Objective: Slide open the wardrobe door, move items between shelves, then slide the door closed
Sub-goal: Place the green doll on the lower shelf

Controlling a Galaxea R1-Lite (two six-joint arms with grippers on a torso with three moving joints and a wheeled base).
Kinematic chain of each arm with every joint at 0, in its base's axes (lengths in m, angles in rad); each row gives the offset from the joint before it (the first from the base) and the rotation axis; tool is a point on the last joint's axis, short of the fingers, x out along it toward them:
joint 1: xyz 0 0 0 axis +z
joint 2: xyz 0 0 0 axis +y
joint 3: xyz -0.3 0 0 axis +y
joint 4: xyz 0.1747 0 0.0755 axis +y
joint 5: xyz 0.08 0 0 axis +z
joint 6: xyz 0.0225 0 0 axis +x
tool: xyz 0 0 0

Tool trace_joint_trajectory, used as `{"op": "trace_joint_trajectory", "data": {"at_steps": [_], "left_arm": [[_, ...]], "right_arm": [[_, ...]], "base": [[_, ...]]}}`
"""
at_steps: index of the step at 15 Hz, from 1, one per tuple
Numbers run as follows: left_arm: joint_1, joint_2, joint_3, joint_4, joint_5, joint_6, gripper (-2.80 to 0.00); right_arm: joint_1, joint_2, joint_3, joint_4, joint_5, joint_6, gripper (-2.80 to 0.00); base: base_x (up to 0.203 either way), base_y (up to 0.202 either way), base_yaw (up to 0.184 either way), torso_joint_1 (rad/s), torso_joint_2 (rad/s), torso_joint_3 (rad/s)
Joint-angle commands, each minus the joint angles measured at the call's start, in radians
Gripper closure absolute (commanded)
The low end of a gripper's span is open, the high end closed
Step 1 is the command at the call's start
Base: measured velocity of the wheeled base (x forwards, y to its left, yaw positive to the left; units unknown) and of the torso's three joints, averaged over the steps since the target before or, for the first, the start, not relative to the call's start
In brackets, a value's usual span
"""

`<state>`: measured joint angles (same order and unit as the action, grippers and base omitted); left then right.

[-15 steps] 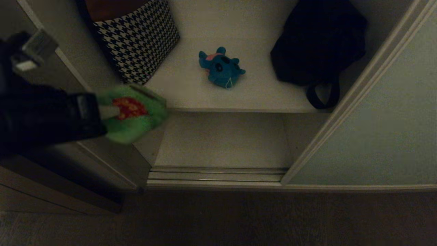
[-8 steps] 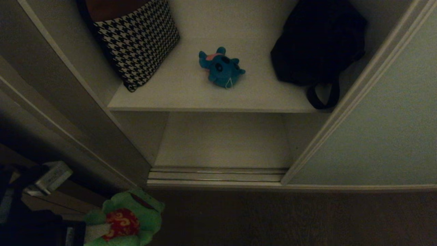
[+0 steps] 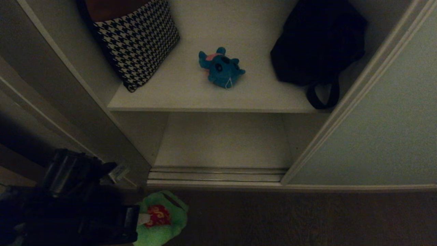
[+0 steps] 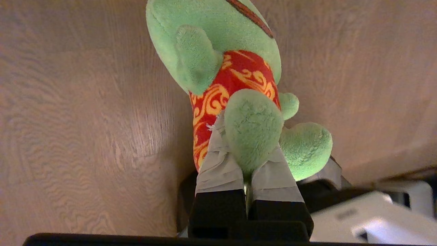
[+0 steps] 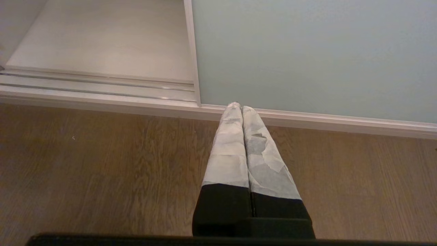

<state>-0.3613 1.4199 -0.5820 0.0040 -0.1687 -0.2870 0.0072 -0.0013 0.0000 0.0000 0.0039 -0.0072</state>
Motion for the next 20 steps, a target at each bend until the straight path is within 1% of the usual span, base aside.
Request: {"op": "trace_joint_trajectory", "data": {"at_steps": [1,5,9,11,13,14,16,19,20], "left_arm": [[0.000,0.175,-0.016,-0.043,-0.003,-0.001,0.00],[0.008,0.394,-0.087,-0.199,0.001,-0.007,0.00],[0.030,0.555,-0.185,-0.349,0.003,-0.009,0.00],[0.033,0.621,-0.213,-0.405,0.002,-0.009,0.00],[0.034,0.676,-0.244,-0.420,0.003,-0.009,0.00],[0.043,0.697,-0.259,-0.445,0.003,-0.008,0.00],[0.061,0.738,-0.281,-0.536,0.007,-0.004,0.00],[0.083,0.780,-0.329,-0.680,0.071,0.010,0.00],[0.090,0.804,-0.343,-0.733,0.080,0.035,0.00]], "right_arm": [[0.000,-0.002,0.000,0.000,0.001,0.000,0.00],[0.000,-0.002,0.000,0.000,0.001,0.000,0.00],[0.000,-0.002,0.000,0.000,0.001,0.000,0.00],[0.000,-0.002,0.000,0.000,0.001,0.000,0.00],[0.000,-0.002,0.000,0.000,0.001,0.000,0.00],[0.000,-0.002,0.000,0.000,0.001,0.000,0.00],[0.000,-0.002,0.000,0.000,0.001,0.000,0.00],[0.000,-0.002,0.000,0.000,0.001,0.000,0.00],[0.000,-0.002,0.000,0.000,0.001,0.000,0.00]], "base": [[0.000,0.000,0.000,0.000,0.00,0.000],[0.000,0.000,0.000,0.000,0.00,0.000],[0.000,0.000,0.000,0.000,0.00,0.000],[0.000,0.000,0.000,0.000,0.00,0.000],[0.000,0.000,0.000,0.000,0.00,0.000],[0.000,0.000,0.000,0.000,0.00,0.000],[0.000,0.000,0.000,0.000,0.00,0.000],[0.000,0.000,0.000,0.000,0.00,0.000],[0.000,0.000,0.000,0.000,0.00,0.000]]}}
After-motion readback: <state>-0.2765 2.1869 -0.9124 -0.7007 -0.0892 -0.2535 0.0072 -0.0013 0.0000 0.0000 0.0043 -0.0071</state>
